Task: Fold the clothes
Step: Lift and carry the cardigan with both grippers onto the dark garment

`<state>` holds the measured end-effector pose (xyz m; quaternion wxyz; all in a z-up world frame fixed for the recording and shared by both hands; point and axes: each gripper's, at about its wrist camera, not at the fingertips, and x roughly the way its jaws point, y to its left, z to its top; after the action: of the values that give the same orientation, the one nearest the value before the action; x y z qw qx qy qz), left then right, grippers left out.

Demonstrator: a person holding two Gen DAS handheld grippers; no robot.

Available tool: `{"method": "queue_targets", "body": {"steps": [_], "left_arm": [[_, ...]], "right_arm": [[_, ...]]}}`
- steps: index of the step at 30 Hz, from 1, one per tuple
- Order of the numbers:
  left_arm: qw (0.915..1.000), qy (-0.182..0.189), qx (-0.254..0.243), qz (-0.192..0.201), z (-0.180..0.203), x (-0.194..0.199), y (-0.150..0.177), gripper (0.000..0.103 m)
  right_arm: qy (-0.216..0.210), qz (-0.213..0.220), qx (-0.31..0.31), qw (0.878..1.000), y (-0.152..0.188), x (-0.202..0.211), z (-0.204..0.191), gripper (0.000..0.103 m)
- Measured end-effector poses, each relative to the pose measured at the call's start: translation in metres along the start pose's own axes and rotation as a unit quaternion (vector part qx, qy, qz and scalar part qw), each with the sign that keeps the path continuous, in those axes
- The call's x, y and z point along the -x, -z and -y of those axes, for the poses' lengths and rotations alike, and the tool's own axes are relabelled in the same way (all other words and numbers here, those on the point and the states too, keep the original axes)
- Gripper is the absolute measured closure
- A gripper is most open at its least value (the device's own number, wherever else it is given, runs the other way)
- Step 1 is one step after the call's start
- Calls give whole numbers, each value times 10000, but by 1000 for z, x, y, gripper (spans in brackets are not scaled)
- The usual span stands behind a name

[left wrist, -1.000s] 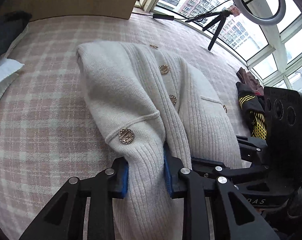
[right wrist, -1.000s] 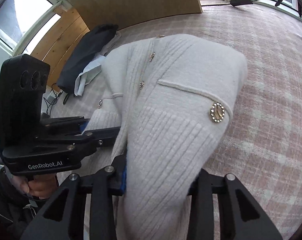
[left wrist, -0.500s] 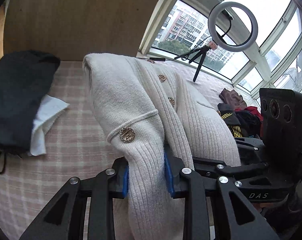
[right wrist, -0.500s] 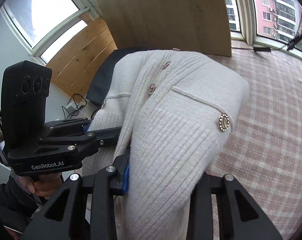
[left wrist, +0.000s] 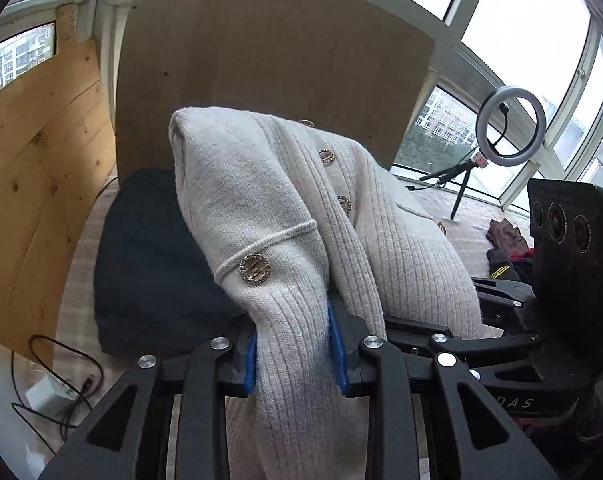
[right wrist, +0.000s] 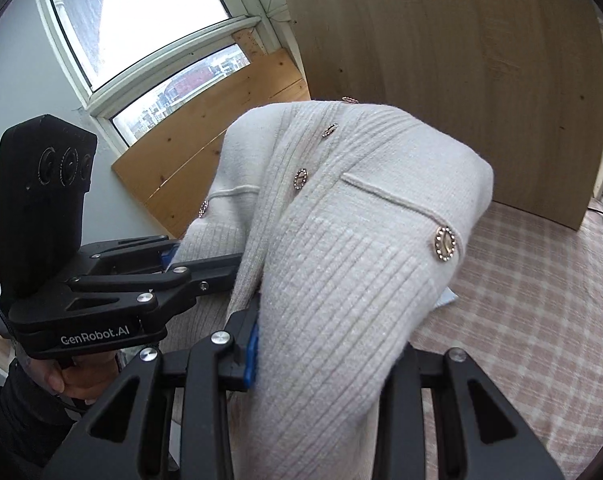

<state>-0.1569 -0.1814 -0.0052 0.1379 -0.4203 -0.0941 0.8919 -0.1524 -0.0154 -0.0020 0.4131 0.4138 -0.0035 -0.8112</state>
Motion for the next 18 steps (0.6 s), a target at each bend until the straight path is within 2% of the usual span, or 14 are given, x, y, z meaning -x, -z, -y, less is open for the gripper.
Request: {"method": "queue_targets", "body": {"steps": [7, 15, 18], "left_arm": [[9999, 51, -12, -149, -69, -27, -29, 77], [9982, 197, 51, -556, -121, -90, -46, 75], [9952, -301, -241, -903, -135, -124, -43, 64]], "right_arm": [[86, -149, -53, 9998, -40, -66, -10, 71], [323, -510, -175, 9980, -61, -139, 9, 71], [405, -829, -244, 9954, -56, -160, 26, 70]]}}
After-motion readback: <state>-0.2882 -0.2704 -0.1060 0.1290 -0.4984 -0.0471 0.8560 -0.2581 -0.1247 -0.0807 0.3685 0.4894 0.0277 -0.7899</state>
